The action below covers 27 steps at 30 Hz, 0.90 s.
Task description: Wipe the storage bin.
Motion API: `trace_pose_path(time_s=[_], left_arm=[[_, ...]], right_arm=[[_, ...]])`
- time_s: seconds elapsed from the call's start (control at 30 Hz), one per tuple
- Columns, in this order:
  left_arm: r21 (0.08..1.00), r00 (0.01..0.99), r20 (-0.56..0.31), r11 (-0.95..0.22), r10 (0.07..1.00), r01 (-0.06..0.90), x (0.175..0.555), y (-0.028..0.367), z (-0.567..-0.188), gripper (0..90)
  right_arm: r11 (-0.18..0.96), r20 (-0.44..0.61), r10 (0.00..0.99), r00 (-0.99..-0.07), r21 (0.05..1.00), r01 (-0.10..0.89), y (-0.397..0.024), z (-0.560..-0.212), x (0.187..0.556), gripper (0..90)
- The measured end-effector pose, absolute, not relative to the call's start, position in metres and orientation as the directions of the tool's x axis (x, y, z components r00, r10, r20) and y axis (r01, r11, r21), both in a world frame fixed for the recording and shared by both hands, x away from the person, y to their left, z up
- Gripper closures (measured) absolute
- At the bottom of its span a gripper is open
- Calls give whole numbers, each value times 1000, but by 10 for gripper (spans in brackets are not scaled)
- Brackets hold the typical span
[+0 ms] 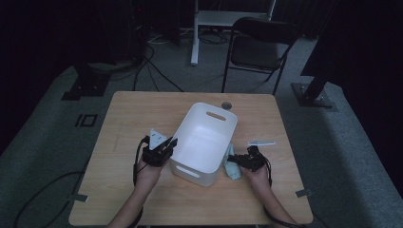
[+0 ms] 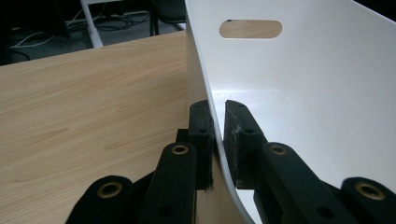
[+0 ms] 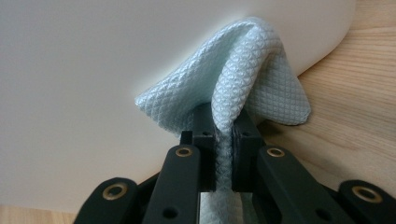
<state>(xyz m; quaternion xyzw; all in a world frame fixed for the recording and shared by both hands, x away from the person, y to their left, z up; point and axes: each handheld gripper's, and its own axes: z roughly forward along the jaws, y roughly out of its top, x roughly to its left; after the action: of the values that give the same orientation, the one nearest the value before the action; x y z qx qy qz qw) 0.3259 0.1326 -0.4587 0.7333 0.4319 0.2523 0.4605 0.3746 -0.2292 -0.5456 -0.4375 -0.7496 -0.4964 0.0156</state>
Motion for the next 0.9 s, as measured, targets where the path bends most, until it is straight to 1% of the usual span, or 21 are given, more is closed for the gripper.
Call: trace_pose_path(time_s=[0.23, 0.27, 0.3, 0.33, 0.37, 0.4, 0.43, 0.53, 0.6, 0.9], left_arm=[[893, 483, -26, -197, 875, 406, 325, 131, -458, 827], [892, 480, -25, -197, 877, 407, 325, 131, -458, 828], [892, 480, -25, -197, 877, 407, 325, 131, -458, 828], [891, 478, -24, -197, 878, 408, 325, 131, -458, 828], [891, 479, -22, -200, 878, 408, 325, 131, -458, 829], [891, 479, -22, -200, 878, 408, 325, 131, -458, 830], [891, 480, -24, -199, 877, 408, 325, 130, -458, 830], [892, 490, -26, -201, 871, 405, 326, 131, -458, 830], [892, 490, -26, -201, 872, 405, 326, 131, -458, 829], [894, 493, -28, -199, 870, 402, 326, 130, -459, 826]], right_arm=[[121, 447, 603, -661, 767, 630, -227, -522, 359, 834], [111, 448, 577, -683, 785, 609, -227, -514, 352, 833], [111, 448, 577, -683, 785, 609, -227, -514, 352, 833], [97, 459, 536, -709, 801, 591, -227, -506, 344, 832], [92, 460, 519, -721, 808, 581, -226, -502, 340, 831], [92, 460, 519, -721, 808, 581, -226, -502, 340, 831], [89, 451, 500, -740, 823, 561, -225, -495, 334, 831], [115, 408, 525, -747, 836, 537, -221, -491, 330, 831], [101, 427, 517, -742, 830, 548, -221, -493, 332, 831], [118, 433, 562, -705, 802, 586, -221, -513, 340, 832]])
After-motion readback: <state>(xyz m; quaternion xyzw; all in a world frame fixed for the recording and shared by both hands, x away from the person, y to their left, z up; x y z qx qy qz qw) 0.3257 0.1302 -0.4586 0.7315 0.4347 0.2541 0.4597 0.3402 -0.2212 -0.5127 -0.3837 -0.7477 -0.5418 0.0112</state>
